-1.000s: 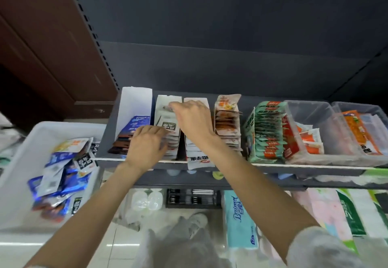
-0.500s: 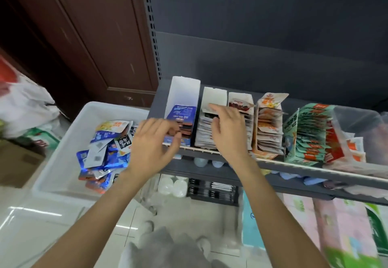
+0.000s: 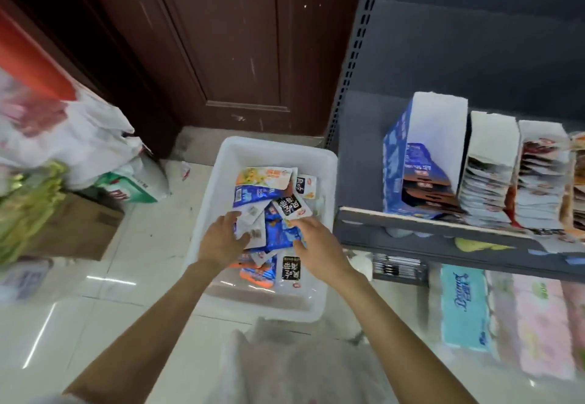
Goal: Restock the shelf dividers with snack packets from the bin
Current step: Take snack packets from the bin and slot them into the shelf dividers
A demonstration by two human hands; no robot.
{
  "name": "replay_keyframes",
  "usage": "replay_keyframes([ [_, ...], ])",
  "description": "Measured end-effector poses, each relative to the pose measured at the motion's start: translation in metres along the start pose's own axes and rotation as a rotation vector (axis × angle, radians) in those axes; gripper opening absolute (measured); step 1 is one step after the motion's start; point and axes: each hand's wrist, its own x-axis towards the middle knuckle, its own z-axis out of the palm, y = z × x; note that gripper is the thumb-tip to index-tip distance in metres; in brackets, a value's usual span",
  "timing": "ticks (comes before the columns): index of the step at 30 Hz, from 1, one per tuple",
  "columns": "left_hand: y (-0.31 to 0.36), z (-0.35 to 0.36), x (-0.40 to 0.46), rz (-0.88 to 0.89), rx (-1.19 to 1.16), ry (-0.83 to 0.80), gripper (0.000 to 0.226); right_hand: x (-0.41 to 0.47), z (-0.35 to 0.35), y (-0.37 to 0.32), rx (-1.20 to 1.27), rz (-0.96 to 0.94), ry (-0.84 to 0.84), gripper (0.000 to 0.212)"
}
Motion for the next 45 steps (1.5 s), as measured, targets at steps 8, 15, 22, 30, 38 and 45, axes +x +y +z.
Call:
replay_keyframes([
  [8, -0.011, 0.029, 0.039, 0.152, 0.022, 0.013, 0.077, 0.058, 0.057, -0.002, -0.149, 0.334, -0.014, 0.057],
  [15, -0.024, 0.050, 0.052, 0.193, 0.171, -0.062, 0.082, 0.109, 0.070, 0.012, 0.073, 0.479, 0.130, 0.060],
  [22, -0.032, 0.039, 0.043, 0.285, 0.216, -0.083, 0.065, 0.111, 0.077, 0.011, 0.218, 0.654, 0.238, 0.054],
  [30, -0.041, 0.041, 0.038, 0.340, 0.201, -0.028, 0.045, 0.081, 0.072, 0.001, 0.501, 0.700, 0.203, 0.041],
  [38, -0.031, 0.044, 0.043, 0.102, 0.013, 0.084, 0.027, 0.059, 0.092, -0.005, 0.524, 0.756, 0.233, 0.039],
  [45, -0.017, 0.046, 0.051, 0.009, -0.110, 0.065, 0.052, 0.046, 0.081, -0.016, 0.438, 0.706, 0.293, 0.042],
])
